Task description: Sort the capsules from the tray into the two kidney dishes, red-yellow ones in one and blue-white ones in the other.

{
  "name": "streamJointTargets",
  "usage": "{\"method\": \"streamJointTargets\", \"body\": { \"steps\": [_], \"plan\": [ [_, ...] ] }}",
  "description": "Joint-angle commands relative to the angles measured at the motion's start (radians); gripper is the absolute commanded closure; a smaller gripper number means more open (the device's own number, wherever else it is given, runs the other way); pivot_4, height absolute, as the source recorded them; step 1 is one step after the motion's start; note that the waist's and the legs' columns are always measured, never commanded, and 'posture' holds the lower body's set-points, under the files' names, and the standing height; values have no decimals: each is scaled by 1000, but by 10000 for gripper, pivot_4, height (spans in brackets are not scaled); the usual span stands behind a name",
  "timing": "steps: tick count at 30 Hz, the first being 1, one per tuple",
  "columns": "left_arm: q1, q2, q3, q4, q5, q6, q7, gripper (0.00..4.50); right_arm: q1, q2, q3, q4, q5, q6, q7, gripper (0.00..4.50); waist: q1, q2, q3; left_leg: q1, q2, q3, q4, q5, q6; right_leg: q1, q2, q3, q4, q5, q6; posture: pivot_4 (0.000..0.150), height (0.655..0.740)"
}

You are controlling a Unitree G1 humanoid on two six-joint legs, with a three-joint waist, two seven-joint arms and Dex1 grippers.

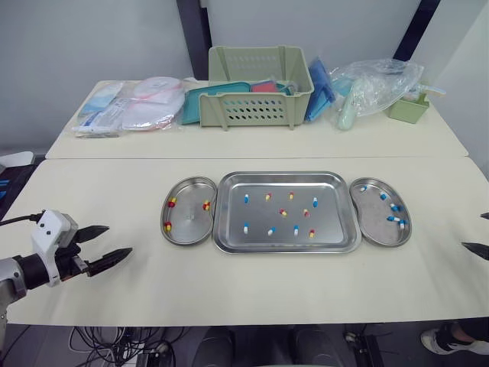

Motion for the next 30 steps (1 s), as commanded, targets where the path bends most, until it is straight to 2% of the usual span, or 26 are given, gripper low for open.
{"method": "streamJointTargets", "body": {
  "steps": [1,7,11,14,19,23,25,28,30],
  "plan": [
    [78,-37,11,-196,-102,41,-37,0,8,-19,-19,33,-1,-48,1,123,1,0,0,0,0,0,0,0,0,0,0,0,0,0,0,1500,7400],
    [120,-177,-116,-415,-150,47,34,0,92,-15,-62,25,19,-65,1,123,3,1,-1,2,-1,0,1,0,0,3,0,1,0,0,0,1500,7400],
    [122,-256,-179,-448,-128,-18,47,0,184,-7,-118,-34,39,-45,1,123,5,1,-1,1,-1,0,1,0,0,2,0,0,-1,0,0,1500,7400],
    [128,-319,-264,-428,-57,-116,51,0,315,20,-204,-138,68,8,21,123,7,4,-2,2,-1,0,1,0,0,3,0,0,-1,0,0,1500,7400],
    [134,-364,-315,-409,-14,-189,77,0,506,96,-316,-453,135,164,41,123,7,5,-3,2,-1,0,0,0,0,3,0,1,-1,0,0,1500,7400],
    [134,-367,-328,-394,4,-245,76,0,623,186,-320,-921,257,395,-23,123,8,6,-4,2,-1,0,0,0,0,3,0,1,-1,0,0,1500,7400],
    [136,-364,-328,-395,-2,-250,81,0,626,213,-275,-1125,328,505,-100,123,8,7,-4,2,0,-1,0,0,0,3,1,0,-1,0,0,1500,7400],
    [142,-358,-329,-396,-7,-258,85,0,561,229,-166,-1303,386,627,-230,123,12,4,-5,1,-1,-1,1,0,0,4,1,0,-1,0,0,1500,7400],
    [149,-355,-325,-396,-9,-262,85,0,440,259,-29,-1392,410,704,-366,123,17,1,-5,1,-1,-3,1,0,0,3,1,-2,-1,0,0,1500,7400]
  ]
}}
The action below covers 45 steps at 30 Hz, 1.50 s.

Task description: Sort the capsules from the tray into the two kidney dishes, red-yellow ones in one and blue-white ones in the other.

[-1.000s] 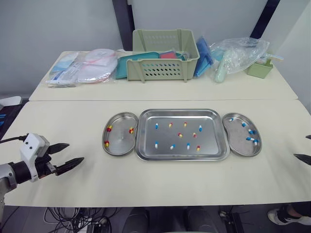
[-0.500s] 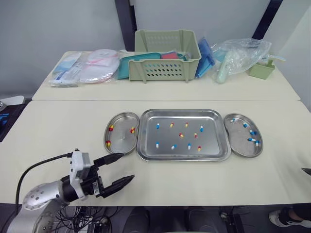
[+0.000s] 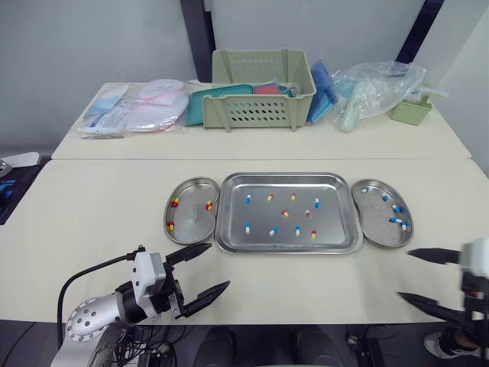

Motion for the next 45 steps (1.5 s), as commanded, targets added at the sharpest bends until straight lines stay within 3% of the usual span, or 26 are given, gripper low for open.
{"method": "streamJointTargets", "body": {
  "steps": [1,4,9,15,16,18,22,32,45],
  "plan": [
    [13,8,6,-10,-12,-24,3,0,-147,47,166,-136,53,125,-201,123,4,-2,0,0,0,-1,0,0,0,0,0,-1,0,0,0,1500,7400],
    [17,9,7,-12,-14,-24,10,0,-327,98,347,-170,45,215,-323,123,9,-3,0,-1,0,-1,0,0,0,-1,0,0,0,0,0,1500,7400],
    [16,6,-7,-10,-3,-40,19,0,-665,219,696,-60,-89,298,-414,123,10,-4,0,-1,0,-1,0,0,0,-2,0,-1,1,0,0,1500,7400],
    [28,2,-20,-11,4,-58,33,0,-782,290,912,51,-202,261,-398,123,16,-5,0,-3,0,-4,0,0,0,-3,0,-3,-1,0,0,1500,7400],
    [28,2,-22,-11,5,-60,35,0,-800,310,940,82,-224,241,-395,1834,14,-5,0,-3,0,-3,0,0,0,-3,0,-3,-1,0,0,1500,7400],
    [27,2,-25,-11,6,-63,38,0,-824,336,971,125,-257,212,-386,5834,12,-4,0,-2,0,-3,0,0,0,-3,0,-3,1,0,0,1500,7400],
    [21,7,-32,-11,4,-63,42,0,-908,390,1012,214,-296,192,-358,18639,10,-4,0,-2,0,-3,0,0,0,-3,0,-3,1,0,0,1500,7400],
    [20,11,-44,-11,11,-72,48,0,-1147,535,1117,559,-418,129,-263,18639,3,-4,0,-2,0,-3,0,0,0,-4,0,-2,1,0,-1,1500,7400],
    [30,9,-53,-14,23,-80,61,0,-1224,616,1133,801,-510,9,-156,18639,-5,-4,0,-3,0,-3,-1,0,0,-6,0,-2,2,0,-1,1500,7400]
  ]
}}
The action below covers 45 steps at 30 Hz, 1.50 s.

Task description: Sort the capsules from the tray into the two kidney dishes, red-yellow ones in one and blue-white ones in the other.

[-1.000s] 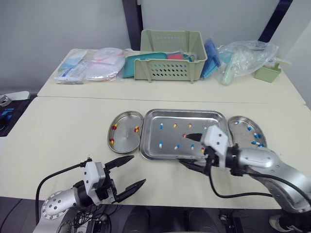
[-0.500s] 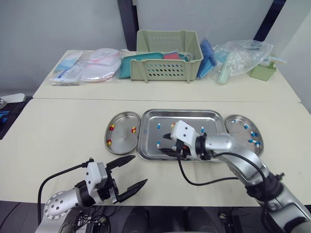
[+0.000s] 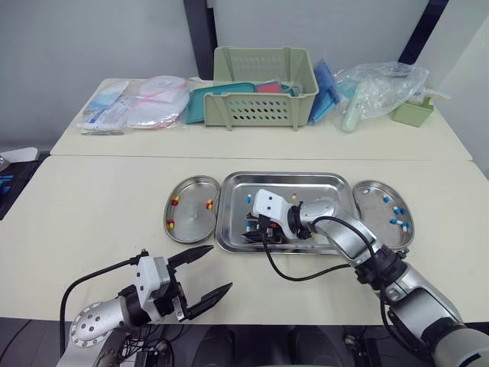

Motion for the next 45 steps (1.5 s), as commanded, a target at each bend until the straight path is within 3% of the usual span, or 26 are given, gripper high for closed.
{"method": "streamJointTargets", "body": {
  "steps": [1,8,16,18,29,36,39,42,45],
  "plan": [
    [8,2,-8,-18,4,-22,6,0,-32,20,-12,31,-20,-40,25,18639,-1,0,0,0,0,0,0,0,0,0,0,0,0,0,0,1500,7400],
    [0,3,-14,-16,9,-24,15,0,-55,34,-20,111,-41,-52,70,18639,-4,0,0,0,0,0,0,0,0,0,0,0,0,0,0,1500,7400],
    [-2,3,-17,-18,11,-24,19,0,-46,33,-28,129,-48,-57,112,36536,-5,0,0,0,0,0,0,0,0,0,0,0,0,0,0,1500,7400],
    [-5,4,-16,-16,10,-23,20,0,-47,38,-29,130,-48,-67,119,39163,-5,0,0,0,0,0,0,0,0,0,0,0,0,0,0,1500,7400],
    [-20,9,-11,-8,8,-20,24,0,-58,62,-85,81,-28,-79,121,39186,-7,1,0,0,0,0,0,0,0,0,0,0,0,0,0,1500,7400],
    [-69,13,-17,-15,-16,-10,17,0,-9,20,-165,-135,42,41,116,39188,-3,1,1,-1,0,-1,0,0,0,-1,0,0,0,0,0,1500,7400],
    [-91,46,-37,-8,-42,2,-53,0,95,-79,-296,-404,127,201,89,39188,11,1,1,-3,0,-1,0,0,0,-1,-1,-1,-1,0,0,1500,7400],
    [-94,64,-47,11,-50,-14,-103,0,170,-137,-380,-553,181,311,46,39189,17,1,1,-5,-1,-1,0,0,0,-3,-1,-1,-1,0,0,1500,7400],
    [-112,59,-75,16,-61,-10,-135,0,297,-206,-558,-707,259,445,0,39189,17,2,1,-5,0,-1,0,0,0,-3,0,-1,0,0,0,1500,7400]
  ]
}}
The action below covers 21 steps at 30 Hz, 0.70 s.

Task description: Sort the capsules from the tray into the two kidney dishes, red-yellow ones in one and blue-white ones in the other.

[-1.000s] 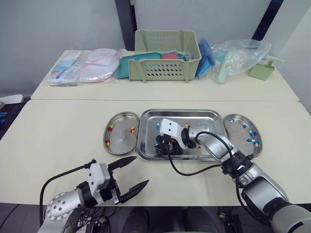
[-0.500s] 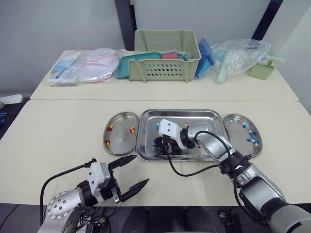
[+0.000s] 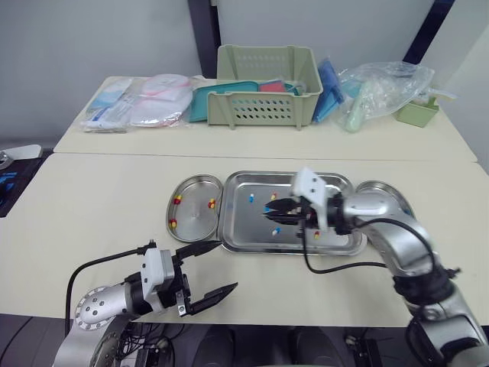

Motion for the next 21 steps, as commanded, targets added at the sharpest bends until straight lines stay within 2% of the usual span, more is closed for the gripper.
{"method": "streamJointTargets", "body": {
  "steps": [1,5,9,15,21],
  "plan": [
    [-11,-1,-30,-12,-30,-12,-41,0,99,-58,-183,-177,95,134,-49,39189,2,0,0,0,0,0,0,0,0,0,0,0,0,0,0,1500,7400],
    [-23,-14,-49,-8,-40,-7,-56,0,243,-143,-412,-242,145,204,-81,39189,3,0,0,-2,-1,1,1,0,0,0,0,0,-1,0,0,1500,7400],
    [-32,-33,-57,3,-45,-29,-62,0,358,-187,-547,-216,131,150,-117,39190,1,0,0,-1,0,1,0,0,0,0,0,1,0,0,0,1500,7400],
    [-54,-66,-69,29,-40,-63,-77,0,496,-187,-635,-112,81,8,-179,39190,2,0,0,-1,0,2,1,0,0,1,0,1,-1,0,0,1500,7400],
    [-69,-79,-80,46,-32,-87,-81,0,519,-173,-642,-50,78,-50,-238,39190,-1,1,0,0,0,2,1,0,0,1,0,1,0,0,0,1500,7400]
  ]
}}
